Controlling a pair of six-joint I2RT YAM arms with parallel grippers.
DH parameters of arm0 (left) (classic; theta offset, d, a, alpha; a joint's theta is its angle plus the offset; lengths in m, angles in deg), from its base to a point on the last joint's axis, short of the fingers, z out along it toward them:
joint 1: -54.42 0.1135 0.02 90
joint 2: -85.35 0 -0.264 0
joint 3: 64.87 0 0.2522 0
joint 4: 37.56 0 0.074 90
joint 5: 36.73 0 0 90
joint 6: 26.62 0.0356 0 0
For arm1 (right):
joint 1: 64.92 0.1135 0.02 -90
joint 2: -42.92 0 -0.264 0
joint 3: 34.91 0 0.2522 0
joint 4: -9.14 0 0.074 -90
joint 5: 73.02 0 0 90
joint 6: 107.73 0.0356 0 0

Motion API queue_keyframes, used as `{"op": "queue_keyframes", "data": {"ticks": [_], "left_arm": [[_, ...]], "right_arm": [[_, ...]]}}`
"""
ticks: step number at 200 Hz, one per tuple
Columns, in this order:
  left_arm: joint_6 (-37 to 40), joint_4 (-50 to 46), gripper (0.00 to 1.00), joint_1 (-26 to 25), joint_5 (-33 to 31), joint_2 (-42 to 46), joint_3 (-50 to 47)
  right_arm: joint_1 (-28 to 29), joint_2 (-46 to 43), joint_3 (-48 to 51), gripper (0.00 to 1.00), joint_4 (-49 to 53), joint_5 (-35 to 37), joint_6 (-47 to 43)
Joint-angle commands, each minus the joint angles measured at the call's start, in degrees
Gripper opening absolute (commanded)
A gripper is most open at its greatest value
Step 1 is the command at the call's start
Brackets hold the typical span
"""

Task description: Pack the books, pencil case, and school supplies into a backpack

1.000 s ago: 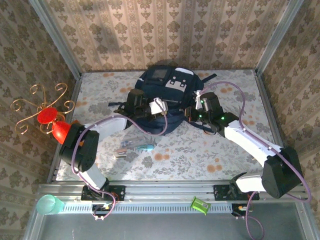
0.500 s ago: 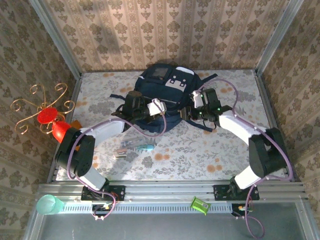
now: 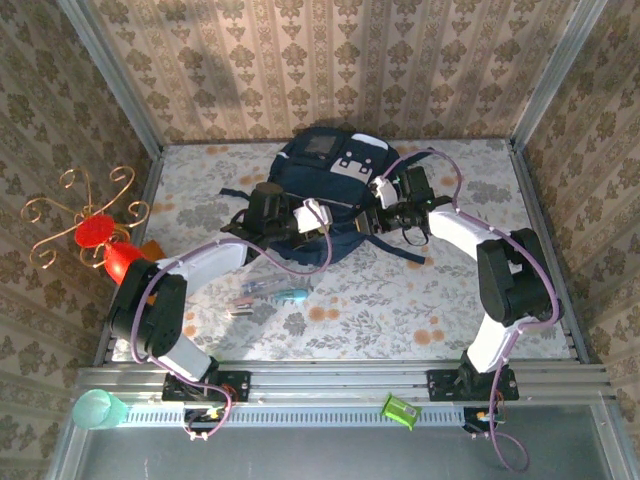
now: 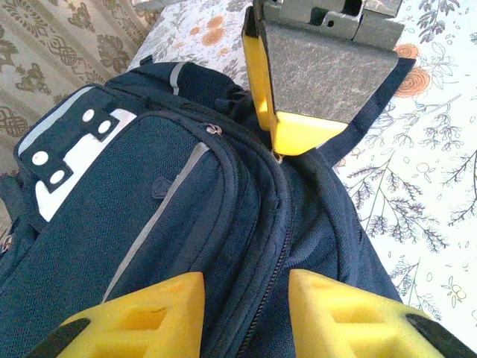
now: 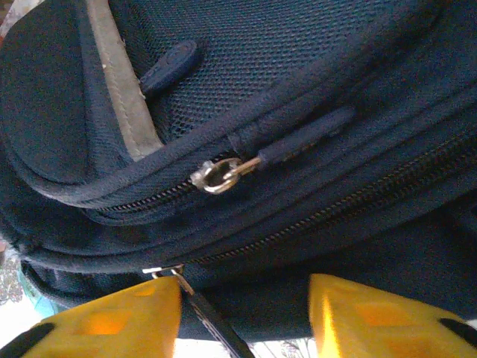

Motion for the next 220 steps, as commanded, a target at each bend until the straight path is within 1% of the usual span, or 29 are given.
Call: {"op": "queue_keyframes", "data": {"ticks": [1,27,50,73,103,126,151,170,190,220], "left_arm": [[0.75,-0.58,0.35,-0.31,0.32,0.36,0.21],[0.91,-0.97,0.35,-0.4,0.24,-0.3,0.73],[0.96,-1.14,0.35,-0.4,0.07,-0.55,1.08],[1.02,-1.51,0.35,-0.55,0.07,-0.58,1.26],[1.26,-1.78,0.35,-0.66,-0.45,-0.56,1.68],[1.73,-2.28,0.36,-1.12,-0.43,-1.0,2.19],[5.55,-4.65,0.41,-3.08,-1.47,-1.15,3.23],[9.53,-6.94,0.47,-4.96,-3.93,-2.46,4.72],[11.76,-9.28,0.53,-6.51,-6.89,-4.76,7.25],[13.95,-12.05,0.55,-7.68,-10.93,-8.64,12.07]], "right_arm": [[0.34,1.35,-0.38,0.44,1.12,-3.39,-1.46],[0.47,0.54,1.77,0.38,-1.38,-5.6,-0.58],[0.47,-0.45,3.21,0.35,-2.55,-6.05,-0.39],[0.45,-1.56,5.02,0.34,-3.79,-6.29,-0.05],[0.38,-2.02,6.9,0.25,-5.67,-6.06,0.57],[0.43,-2.44,7.78,0.15,-7.27,-5.38,1.44],[0.36,-3.83,8.62,0.08,-8.54,-4.66,2.58],[0.5,-5.57,9.77,0.03,-10.21,-4.52,4.22],[0.52,-7.64,11.52,0.0,-12.72,-4.21,6.18],[0.65,-9.77,13.54,0.0,-15.67,-4.3,8.4]]}}
